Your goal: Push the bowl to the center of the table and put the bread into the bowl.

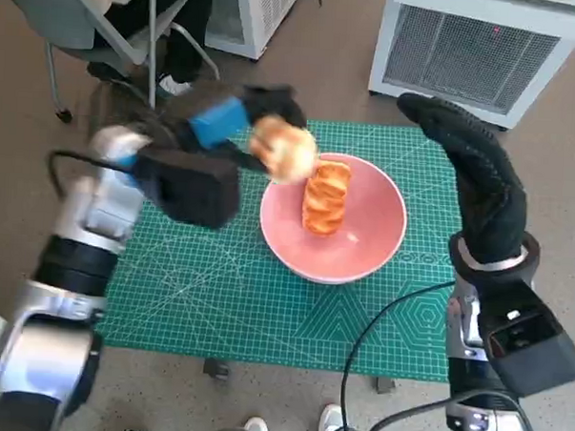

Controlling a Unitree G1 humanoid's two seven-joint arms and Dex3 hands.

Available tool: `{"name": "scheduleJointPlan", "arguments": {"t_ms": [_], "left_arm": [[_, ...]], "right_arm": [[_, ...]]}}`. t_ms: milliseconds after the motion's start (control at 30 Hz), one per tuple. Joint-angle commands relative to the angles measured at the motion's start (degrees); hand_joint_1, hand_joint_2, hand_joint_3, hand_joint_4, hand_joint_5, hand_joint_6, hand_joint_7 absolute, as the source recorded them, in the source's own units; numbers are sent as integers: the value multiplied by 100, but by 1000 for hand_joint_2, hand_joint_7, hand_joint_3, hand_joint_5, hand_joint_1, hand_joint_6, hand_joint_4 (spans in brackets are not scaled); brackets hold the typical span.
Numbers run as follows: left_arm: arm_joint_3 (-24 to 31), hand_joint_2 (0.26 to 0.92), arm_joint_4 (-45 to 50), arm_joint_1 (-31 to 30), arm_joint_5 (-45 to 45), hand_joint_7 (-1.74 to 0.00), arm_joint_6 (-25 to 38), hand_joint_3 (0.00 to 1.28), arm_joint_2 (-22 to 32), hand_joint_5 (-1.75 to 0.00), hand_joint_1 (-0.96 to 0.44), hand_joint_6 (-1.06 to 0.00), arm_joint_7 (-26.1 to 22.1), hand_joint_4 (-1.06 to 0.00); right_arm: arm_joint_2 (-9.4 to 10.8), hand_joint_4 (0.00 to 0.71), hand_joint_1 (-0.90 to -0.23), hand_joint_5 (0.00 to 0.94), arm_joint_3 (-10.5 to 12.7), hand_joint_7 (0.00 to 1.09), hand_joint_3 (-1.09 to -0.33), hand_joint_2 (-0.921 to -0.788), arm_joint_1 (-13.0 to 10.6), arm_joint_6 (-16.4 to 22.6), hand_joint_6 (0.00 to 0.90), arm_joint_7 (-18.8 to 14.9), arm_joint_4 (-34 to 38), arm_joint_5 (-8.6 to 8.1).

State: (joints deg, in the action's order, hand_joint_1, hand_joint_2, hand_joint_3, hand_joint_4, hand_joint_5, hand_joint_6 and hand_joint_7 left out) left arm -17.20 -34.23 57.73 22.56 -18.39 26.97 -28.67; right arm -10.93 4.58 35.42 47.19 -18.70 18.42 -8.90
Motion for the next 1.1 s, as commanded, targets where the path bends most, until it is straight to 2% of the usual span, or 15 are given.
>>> {"name": "scheduleJointPlan", "arguments": {"t_ms": [33, 100, 133, 167, 200, 267, 367, 567, 1100], "left_arm": [[-189, 914, -52, 31, 51, -1179, -20, 121, -221, -1259, -1, -581, -153, -641], [-280, 917, -111, 45, 119, -1270, 21, 166, -286, -1286, -1, -518, -203, -586], [-321, 918, -131, 49, 149, -1360, 46, 221, -310, -1071, -124, -474, -231, -473], [-378, 919, -147, 50, 187, -1421, 87, 260, -334, -888, -203, -442, -282, -424], [-415, 902, -156, 51, 211, -1306, 115, 254, -348, -767, -184, -383, -318, -387], [-476, 886, -169, 59, 266, -880, 169, 190, -371, -374, -137, -319, -389, -358], [-634, 893, -191, 80, 385, -604, 327, 118, -430, -123, -166, -246, -595, -280], [-700, 911, -175, 61, 408, -454, 458, 64, -475, -13, -253, -208, -786, -217], [-328, 921, 223, -270, 47, -401, 278, 44, -409, -1, -300, -192, -626, -184]], "right_arm": [[-19, -1, -605, 511, 0, 691, -906, -921, -122, -94, -1, 5, -68, -28], [-21, -1, -606, 511, 2, 691, -906, -921, -142, -104, -1, 4, -101, -35], [-21, -1, -606, 510, 3, 690, -907, -921, -151, -109, -1, 4, -117, -37], [-24, -1, -606, 510, 7, 690, -907, -921, -158, -112, -1, 4, -129, -40], [-25, -1, -606, 510, 9, 690, -907, -921, -164, -116, -1, 4, -140, -42], [-27, -1, -606, 509, 12, 690, -908, -921, -173, -127, -1, 6, -161, -43], [-37, -1, -605, 509, 22, 691, -909, -921, -190, -134, -1, 11, -192, -39], [-53, -1, -600, 509, 35, 692, -913, -921, -212, -205, -1, 4, -240, -62], [-30, -1, -596, 504, 40, 691, -913, -921, -230, -211, -1, 61, -269, 40]]}}
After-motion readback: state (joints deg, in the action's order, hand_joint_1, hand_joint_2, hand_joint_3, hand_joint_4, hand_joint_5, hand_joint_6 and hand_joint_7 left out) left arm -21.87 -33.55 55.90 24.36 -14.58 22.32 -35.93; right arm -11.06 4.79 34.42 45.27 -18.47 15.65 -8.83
